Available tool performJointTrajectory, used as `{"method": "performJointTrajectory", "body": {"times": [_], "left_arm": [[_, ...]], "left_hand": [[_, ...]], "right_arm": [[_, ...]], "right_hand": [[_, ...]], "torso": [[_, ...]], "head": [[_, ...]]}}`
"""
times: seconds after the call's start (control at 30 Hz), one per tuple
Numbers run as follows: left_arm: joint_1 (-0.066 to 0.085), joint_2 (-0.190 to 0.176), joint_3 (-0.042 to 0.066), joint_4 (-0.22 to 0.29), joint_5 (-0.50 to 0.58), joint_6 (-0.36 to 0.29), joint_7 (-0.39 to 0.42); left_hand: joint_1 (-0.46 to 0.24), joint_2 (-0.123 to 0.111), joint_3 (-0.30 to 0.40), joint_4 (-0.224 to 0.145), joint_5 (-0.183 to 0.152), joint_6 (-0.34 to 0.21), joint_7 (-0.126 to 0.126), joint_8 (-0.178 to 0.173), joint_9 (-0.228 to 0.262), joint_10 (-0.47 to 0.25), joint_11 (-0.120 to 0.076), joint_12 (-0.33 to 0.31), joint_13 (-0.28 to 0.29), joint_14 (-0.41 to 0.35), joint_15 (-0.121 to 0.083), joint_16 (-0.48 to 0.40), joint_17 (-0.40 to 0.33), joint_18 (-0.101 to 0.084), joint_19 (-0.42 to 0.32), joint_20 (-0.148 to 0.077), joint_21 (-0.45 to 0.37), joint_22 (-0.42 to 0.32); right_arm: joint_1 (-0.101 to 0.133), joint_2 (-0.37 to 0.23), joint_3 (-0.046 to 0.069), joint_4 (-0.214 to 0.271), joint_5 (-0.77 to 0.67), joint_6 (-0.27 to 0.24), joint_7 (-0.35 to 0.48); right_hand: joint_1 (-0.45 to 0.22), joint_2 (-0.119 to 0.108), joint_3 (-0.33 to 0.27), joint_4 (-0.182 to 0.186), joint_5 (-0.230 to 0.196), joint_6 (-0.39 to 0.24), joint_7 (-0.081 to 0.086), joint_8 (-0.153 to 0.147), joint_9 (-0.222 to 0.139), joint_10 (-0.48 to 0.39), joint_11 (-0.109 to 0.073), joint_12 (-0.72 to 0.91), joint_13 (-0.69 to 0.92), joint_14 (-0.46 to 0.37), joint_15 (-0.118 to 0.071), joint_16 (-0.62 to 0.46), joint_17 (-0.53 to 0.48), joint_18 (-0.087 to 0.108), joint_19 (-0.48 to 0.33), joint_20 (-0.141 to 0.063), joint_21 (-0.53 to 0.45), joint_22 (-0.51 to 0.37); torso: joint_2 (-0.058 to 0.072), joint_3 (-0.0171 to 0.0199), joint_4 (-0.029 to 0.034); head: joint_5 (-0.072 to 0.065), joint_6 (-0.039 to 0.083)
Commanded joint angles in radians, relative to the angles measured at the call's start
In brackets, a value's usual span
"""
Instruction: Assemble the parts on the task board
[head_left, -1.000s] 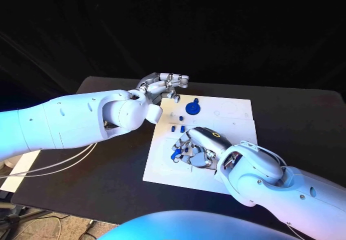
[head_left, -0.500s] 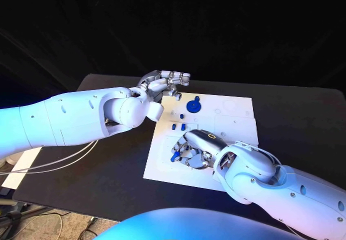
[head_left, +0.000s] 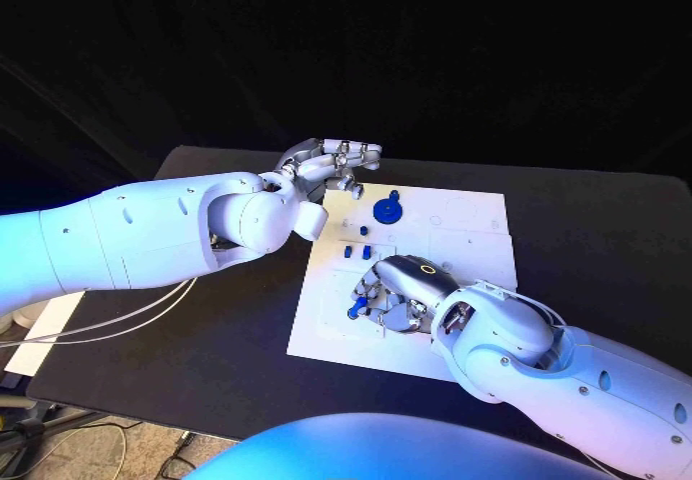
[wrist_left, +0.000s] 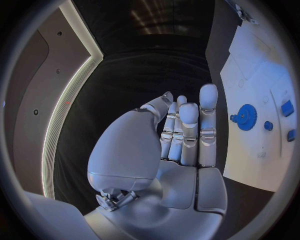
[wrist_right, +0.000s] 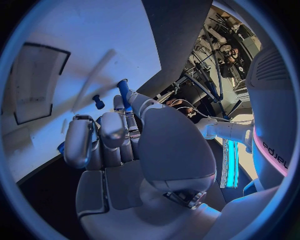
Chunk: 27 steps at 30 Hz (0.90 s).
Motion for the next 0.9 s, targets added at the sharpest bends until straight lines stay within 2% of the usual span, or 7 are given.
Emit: {"method": "performJointTrajectory", "body": {"times": [0.03,0.27,0.37,0.5,0.73,0.83,0.9], "left_arm": [[0.0,0.003,0.001,0.002,-0.003,0.021,0.001],[0.0,0.004,0.001,0.0,-0.003,0.022,0.0],[0.0,0.003,0.001,-0.002,-0.003,0.022,0.0],[0.0,0.003,0.001,-0.002,-0.004,0.023,-0.001],[0.0,0.003,0.001,-0.001,-0.004,0.025,-0.003],[0.0,0.003,0.001,-0.001,-0.004,0.025,-0.003],[0.0,0.003,0.001,-0.001,-0.004,0.026,-0.004]], "left_hand": [[0.002,0.012,-0.003,-0.003,0.006,-0.004,-0.001,0.004,-0.001,-0.008,0.001,0.005,0.001,-0.004,0.006,0.006,0.0,0.011,0.001,-0.001,-0.006,-0.001],[0.001,0.012,-0.004,-0.003,0.006,-0.005,0.0,0.005,-0.001,-0.009,0.001,0.007,0.002,-0.005,0.006,0.005,-0.002,0.011,0.0,-0.001,-0.007,-0.002],[0.001,0.012,-0.004,-0.003,0.006,-0.005,0.0,0.005,-0.001,-0.009,0.001,0.007,0.002,-0.005,0.006,0.005,-0.002,0.011,0.0,-0.001,-0.007,-0.002],[0.001,0.012,-0.004,-0.003,0.006,-0.005,0.0,0.005,-0.001,-0.009,0.001,0.007,0.002,-0.005,0.006,0.005,-0.002,0.011,0.0,-0.001,-0.007,-0.002],[0.001,0.012,-0.004,-0.003,0.006,-0.005,0.0,0.005,-0.001,-0.009,0.001,0.007,0.002,-0.005,0.006,0.005,-0.002,0.011,0.0,-0.001,-0.007,-0.002],[0.001,0.012,-0.004,-0.003,0.006,-0.005,0.0,0.005,-0.001,-0.009,0.001,0.007,0.002,-0.005,0.006,0.005,-0.002,0.011,0.0,-0.001,-0.007,-0.002],[0.001,0.012,-0.004,-0.003,0.006,-0.005,0.0,0.005,-0.001,-0.009,0.001,0.007,0.002,-0.005,0.006,0.005,-0.002,0.011,0.0,-0.001,-0.007,-0.002]], "right_arm": [[0.0,0.005,-0.002,-0.009,-0.041,0.039,-0.018],[0.002,0.026,-0.023,-0.024,-0.07,0.068,-0.023],[0.003,0.032,-0.029,-0.025,-0.089,0.073,-0.027],[0.004,0.038,-0.034,-0.023,-0.11,0.074,-0.032],[0.005,0.044,-0.037,-0.014,-0.126,0.059,-0.033],[0.005,0.043,-0.038,-0.014,-0.128,0.047,-0.039],[0.005,0.042,-0.038,-0.014,-0.128,0.034,-0.044]], "right_hand": [[-0.009,-0.001,0.002,-0.002,0.001,0.005,0.001,0.006,0.002,0.002,0.006,-0.006,0.0,0.019,0.002,0.005,0.001,-0.01,0.002,0.006,0.002,0.002],[-0.009,-0.001,0.002,-0.002,0.001,0.006,0.001,0.006,0.002,0.002,0.006,-0.006,0.0,0.019,0.002,0.005,0.001,-0.01,0.002,0.006,0.002,0.002],[-0.011,-0.001,0.002,-0.002,0.001,0.006,0.001,0.007,0.002,0.004,0.005,-0.006,0.001,0.018,0.002,0.003,-0.002,-0.01,0.001,0.006,0.002,0.001],[-0.011,-0.001,0.002,-0.002,0.001,0.006,0.001,0.007,0.002,0.004,0.005,-0.006,0.001,0.018,0.002,0.003,-0.002,-0.01,0.001,0.006,0.002,0.001],[-0.017,-0.006,-0.001,-0.002,0.0,0.004,0.0,0.004,0.002,0.002,0.006,-0.011,0.0,0.016,0.003,0.0,-0.006,-0.009,-0.001,0.007,0.0,-0.001],[-0.037,-0.022,-0.008,0.003,0.003,-0.03,0.011,-0.015,-0.006,-0.04,0.017,-0.038,-0.005,0.011,0.013,-0.011,-0.02,-0.007,-0.01,0.012,-0.009,-0.015],[-0.055,-0.046,-0.025,0.006,0.004,-0.091,0.028,-0.016,-0.02,-0.133,0.04,-0.047,-0.007,-0.001,0.028,-0.042,-0.058,0.002,-0.037,0.024,-0.038,-0.058]], "torso": [[0.0,-0.0009,0.0002],[0.0,0.0014,0.0],[-0.001,0.0005,0.0007],[0.0,-0.0006,-0.0004],[-0.001,0.0001,-0.0004],[-0.001,-0.0004,0.0002],[-0.001,-0.0006,0.0002]], "head": [[0.001,-0.002],[0.0,-0.003],[-0.001,-0.005],[0.001,-0.004],[0.001,-0.005],[0.0,-0.005],[0.0,-0.004]]}}
